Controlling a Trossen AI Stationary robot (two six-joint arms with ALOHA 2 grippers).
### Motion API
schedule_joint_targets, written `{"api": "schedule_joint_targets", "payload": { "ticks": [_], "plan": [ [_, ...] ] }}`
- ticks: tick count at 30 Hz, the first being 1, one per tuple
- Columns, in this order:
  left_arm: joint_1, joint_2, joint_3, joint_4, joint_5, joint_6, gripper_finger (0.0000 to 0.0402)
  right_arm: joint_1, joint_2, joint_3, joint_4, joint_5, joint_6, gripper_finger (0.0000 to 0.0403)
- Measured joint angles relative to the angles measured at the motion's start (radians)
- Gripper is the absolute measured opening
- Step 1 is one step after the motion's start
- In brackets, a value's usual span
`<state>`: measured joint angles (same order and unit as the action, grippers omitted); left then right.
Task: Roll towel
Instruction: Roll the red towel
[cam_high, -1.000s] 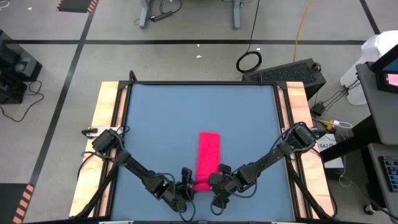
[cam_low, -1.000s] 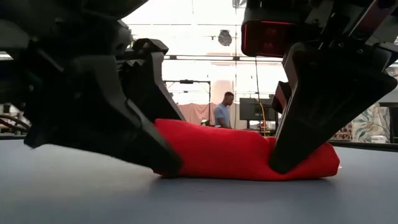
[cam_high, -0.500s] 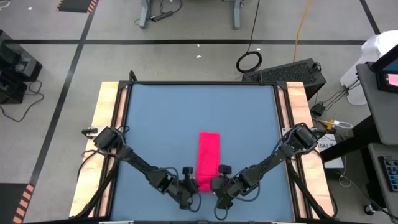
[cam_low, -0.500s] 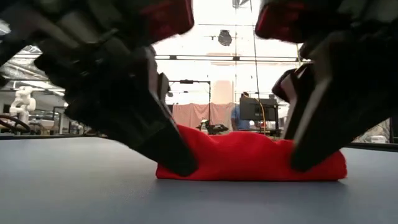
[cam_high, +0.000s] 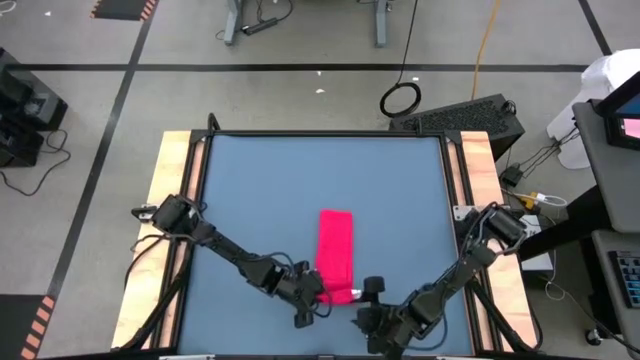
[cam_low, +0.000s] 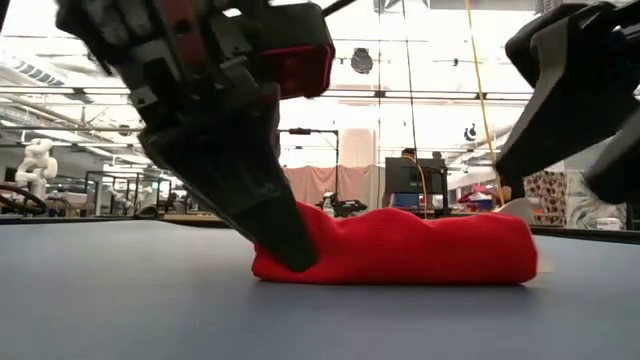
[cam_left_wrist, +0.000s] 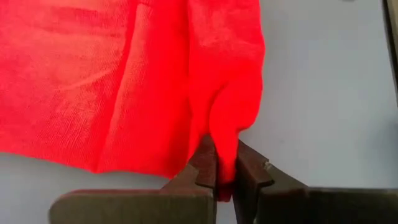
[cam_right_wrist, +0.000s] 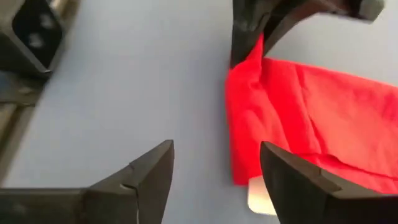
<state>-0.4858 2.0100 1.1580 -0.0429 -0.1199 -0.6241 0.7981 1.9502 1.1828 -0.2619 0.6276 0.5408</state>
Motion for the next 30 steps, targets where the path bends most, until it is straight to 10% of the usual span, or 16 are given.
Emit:
{"api": "schedule_joint_targets", "payload": {
  "ticks": [11,23,30],
  "plan": [
    [0.04,0.0,0.001,-0.017,0.087,-0.017,0.002,-0.079,0.043,0.0,-0.013,0.027,0.052,0.0204],
    [0.039,0.001,0.001,-0.015,0.075,0.015,0.0022,-0.194,0.047,0.004,-0.039,-0.276,0.114,0.0105],
    [0.018,-0.011,0.0,-0.033,-0.008,0.121,0.01,-0.245,0.042,0.005,-0.055,-0.45,0.201,0.0023]
  ]
}}
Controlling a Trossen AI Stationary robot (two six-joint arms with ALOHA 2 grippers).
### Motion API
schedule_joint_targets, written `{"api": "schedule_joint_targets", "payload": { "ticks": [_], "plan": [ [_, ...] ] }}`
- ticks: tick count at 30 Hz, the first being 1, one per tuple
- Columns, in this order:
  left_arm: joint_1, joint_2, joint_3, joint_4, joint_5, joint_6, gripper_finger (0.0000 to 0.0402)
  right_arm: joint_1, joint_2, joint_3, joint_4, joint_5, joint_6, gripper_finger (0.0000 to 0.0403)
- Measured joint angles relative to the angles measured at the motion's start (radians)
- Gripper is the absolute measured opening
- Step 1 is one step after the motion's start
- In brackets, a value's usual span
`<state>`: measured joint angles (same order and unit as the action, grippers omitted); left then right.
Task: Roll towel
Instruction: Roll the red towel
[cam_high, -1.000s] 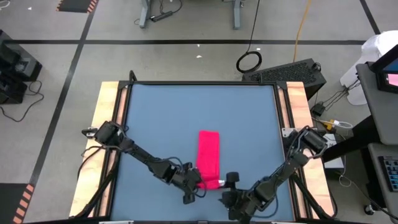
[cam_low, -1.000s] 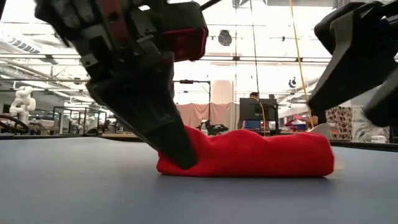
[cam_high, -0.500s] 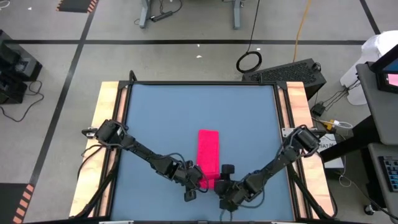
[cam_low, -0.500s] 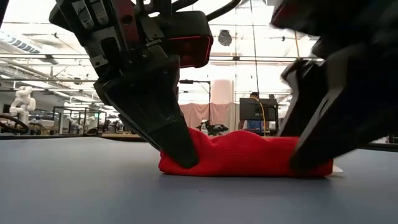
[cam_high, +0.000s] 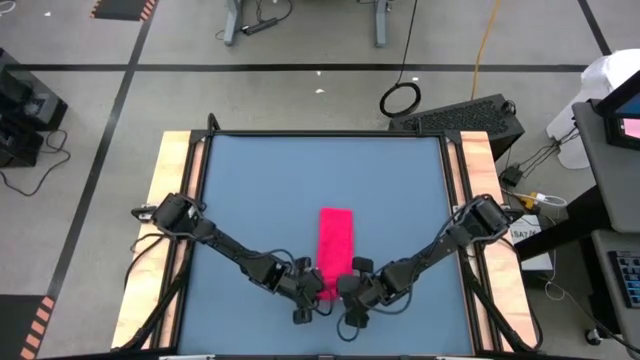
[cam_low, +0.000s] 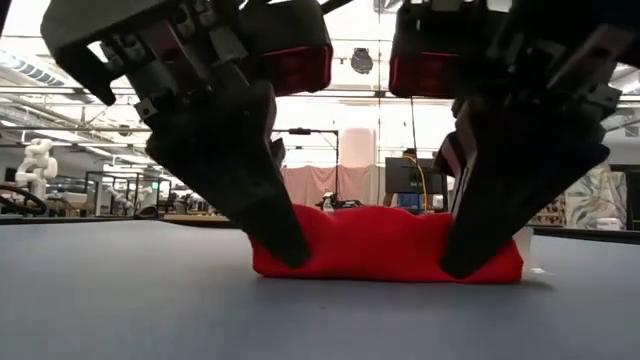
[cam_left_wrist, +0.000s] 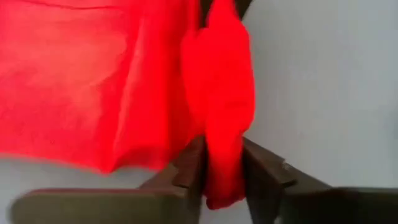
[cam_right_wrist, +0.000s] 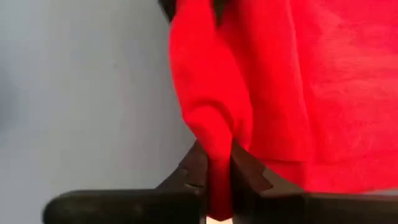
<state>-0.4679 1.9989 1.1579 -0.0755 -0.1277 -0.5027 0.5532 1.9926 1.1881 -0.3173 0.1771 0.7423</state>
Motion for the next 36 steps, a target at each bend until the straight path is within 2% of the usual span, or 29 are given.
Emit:
{"api": "schedule_joint_targets", "payload": {
  "ticks": [3,6,10,12,16,21,23,27,36],
  "plan": [
    [-0.004,-0.043,-0.002,-0.072,-0.009,0.013,0.0145,-0.008,0.002,0.0,0.01,-0.053,0.021,0.0015],
    [-0.024,-0.097,-0.002,-0.183,-0.012,0.012,0.0183,-0.017,0.002,0.0,0.031,-0.107,0.042,0.0024],
    [-0.093,-0.136,-0.002,-0.311,-0.023,0.013,0.0201,-0.028,0.004,-0.002,0.081,-0.158,0.047,0.0037],
    [-0.136,-0.148,-0.003,-0.35,-0.077,0.012,0.0201,-0.03,0.006,-0.002,0.103,-0.186,0.079,0.0036],
    [-0.223,-0.151,-0.002,-0.261,-0.247,0.046,0.0202,-0.024,0.008,-0.003,0.128,-0.217,0.172,0.0032],
    [-0.31,-0.105,0.0,0.004,-0.436,0.228,0.0202,-0.025,0.008,-0.003,0.127,-0.244,0.188,0.0031],
    [-0.315,-0.067,0.0,0.095,-0.46,0.315,0.0202,-0.036,0.008,-0.003,0.124,-0.276,0.189,0.0032],
    [-0.304,0.005,0.0,0.163,-0.487,0.406,0.0202,-0.063,0.008,-0.004,0.125,-0.317,0.184,0.0032],
    [-0.272,0.084,0.0,0.165,-0.506,0.404,0.0202,-0.077,0.008,-0.005,0.132,-0.326,0.174,0.0033]
  ]
}}
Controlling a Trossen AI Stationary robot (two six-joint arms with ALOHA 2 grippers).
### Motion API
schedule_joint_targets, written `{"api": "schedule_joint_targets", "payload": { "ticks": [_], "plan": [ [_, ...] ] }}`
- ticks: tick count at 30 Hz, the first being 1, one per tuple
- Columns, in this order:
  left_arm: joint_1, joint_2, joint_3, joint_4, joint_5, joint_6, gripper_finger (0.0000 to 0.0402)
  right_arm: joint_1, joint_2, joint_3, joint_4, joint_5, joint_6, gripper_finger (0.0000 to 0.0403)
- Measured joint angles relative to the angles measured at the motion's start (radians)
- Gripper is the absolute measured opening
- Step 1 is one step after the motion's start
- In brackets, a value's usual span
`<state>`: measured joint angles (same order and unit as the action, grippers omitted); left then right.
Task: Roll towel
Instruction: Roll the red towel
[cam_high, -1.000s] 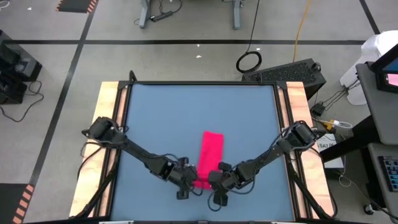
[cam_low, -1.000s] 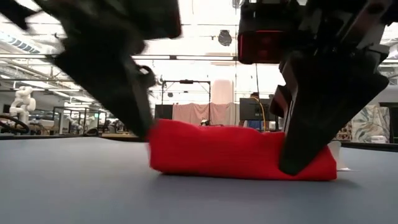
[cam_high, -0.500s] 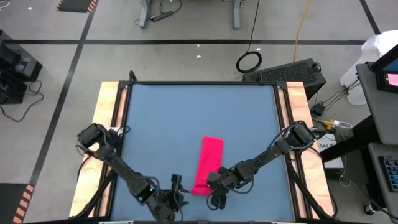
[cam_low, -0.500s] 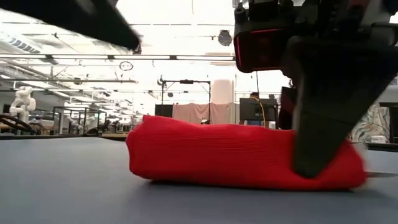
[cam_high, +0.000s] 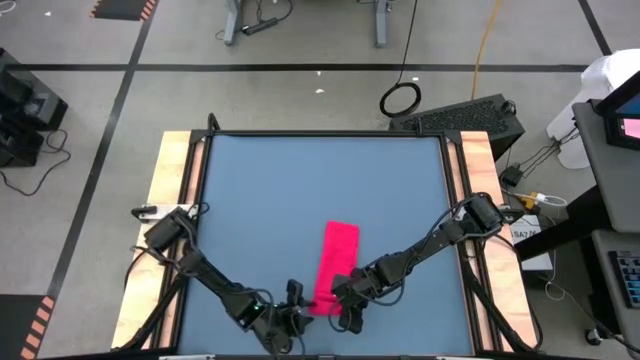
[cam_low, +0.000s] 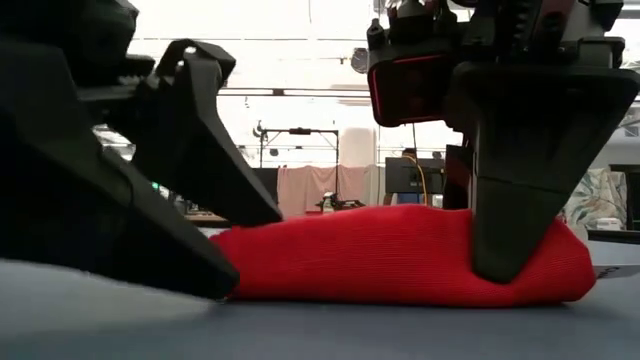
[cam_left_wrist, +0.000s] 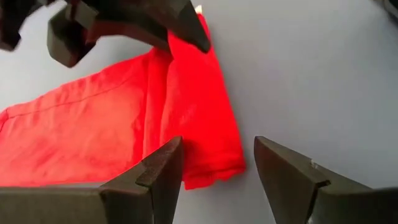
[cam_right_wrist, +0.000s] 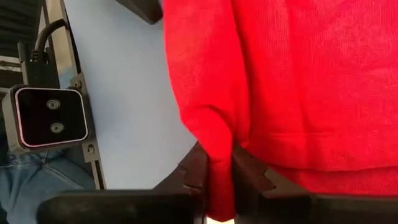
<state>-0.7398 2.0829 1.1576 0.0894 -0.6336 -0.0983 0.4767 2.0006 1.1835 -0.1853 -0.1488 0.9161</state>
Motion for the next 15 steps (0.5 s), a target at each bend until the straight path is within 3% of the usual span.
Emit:
{"api": "schedule_joint_targets", "payload": {
  "ticks": [10,15],
  "plan": [
    [0.039,0.004,0.0,-0.017,0.034,-0.051,0.0203,-0.001,0.0,-0.001,0.027,0.006,-0.003,0.0033],
    [0.073,0.003,0.002,-0.016,0.114,-0.064,0.0199,0.003,0.0,-0.002,0.037,0.0,-0.004,0.0034]
  ]
}}
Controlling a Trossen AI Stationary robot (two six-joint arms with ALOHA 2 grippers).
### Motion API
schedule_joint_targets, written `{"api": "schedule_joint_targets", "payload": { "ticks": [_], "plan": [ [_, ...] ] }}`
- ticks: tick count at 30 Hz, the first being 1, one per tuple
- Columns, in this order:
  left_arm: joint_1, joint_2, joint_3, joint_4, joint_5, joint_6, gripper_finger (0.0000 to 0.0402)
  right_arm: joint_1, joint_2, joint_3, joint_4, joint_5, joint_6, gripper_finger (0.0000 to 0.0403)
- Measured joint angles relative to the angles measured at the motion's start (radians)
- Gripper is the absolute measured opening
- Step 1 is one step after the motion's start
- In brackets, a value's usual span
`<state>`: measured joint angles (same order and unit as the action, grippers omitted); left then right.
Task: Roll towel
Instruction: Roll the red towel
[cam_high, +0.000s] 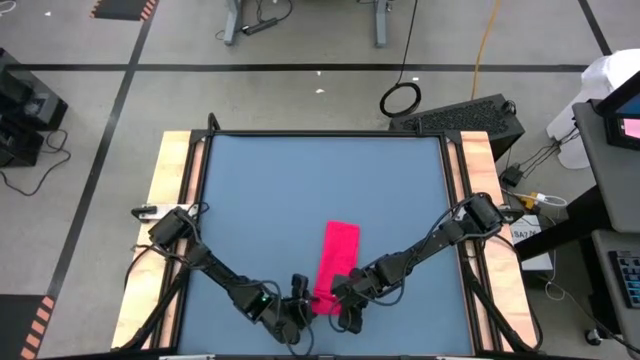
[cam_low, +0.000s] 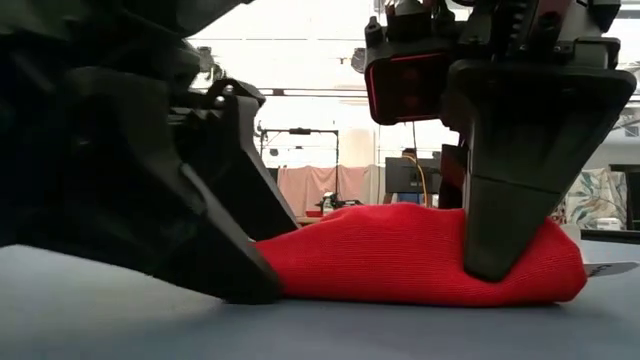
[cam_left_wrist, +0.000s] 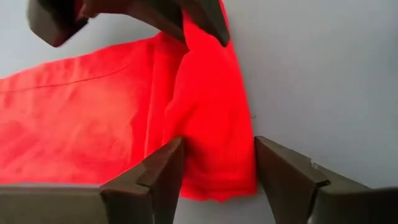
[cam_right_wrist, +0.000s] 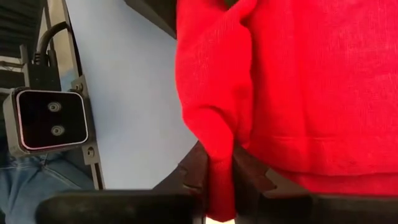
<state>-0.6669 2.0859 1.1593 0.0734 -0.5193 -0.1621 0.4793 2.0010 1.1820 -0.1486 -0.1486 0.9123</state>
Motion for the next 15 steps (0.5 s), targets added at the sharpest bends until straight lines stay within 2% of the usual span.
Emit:
{"api": "schedule_joint_targets", "payload": {
  "ticks": [4,11,15],
  "plan": [
    [0.032,-0.002,0.001,-0.002,0.079,-0.036,0.0156,0.011,0.0,0.0,0.007,0.002,-0.008,0.0043],
    [0.063,-0.003,0.002,-0.004,0.148,-0.042,0.0023,0.029,-0.027,-0.001,-0.012,0.022,-0.02,0.0079],
    [0.088,-0.011,0.002,-0.008,0.222,-0.108,0.0024,0.048,-0.096,-0.001,-0.074,0.086,-0.044,0.0101]
  ]
}}
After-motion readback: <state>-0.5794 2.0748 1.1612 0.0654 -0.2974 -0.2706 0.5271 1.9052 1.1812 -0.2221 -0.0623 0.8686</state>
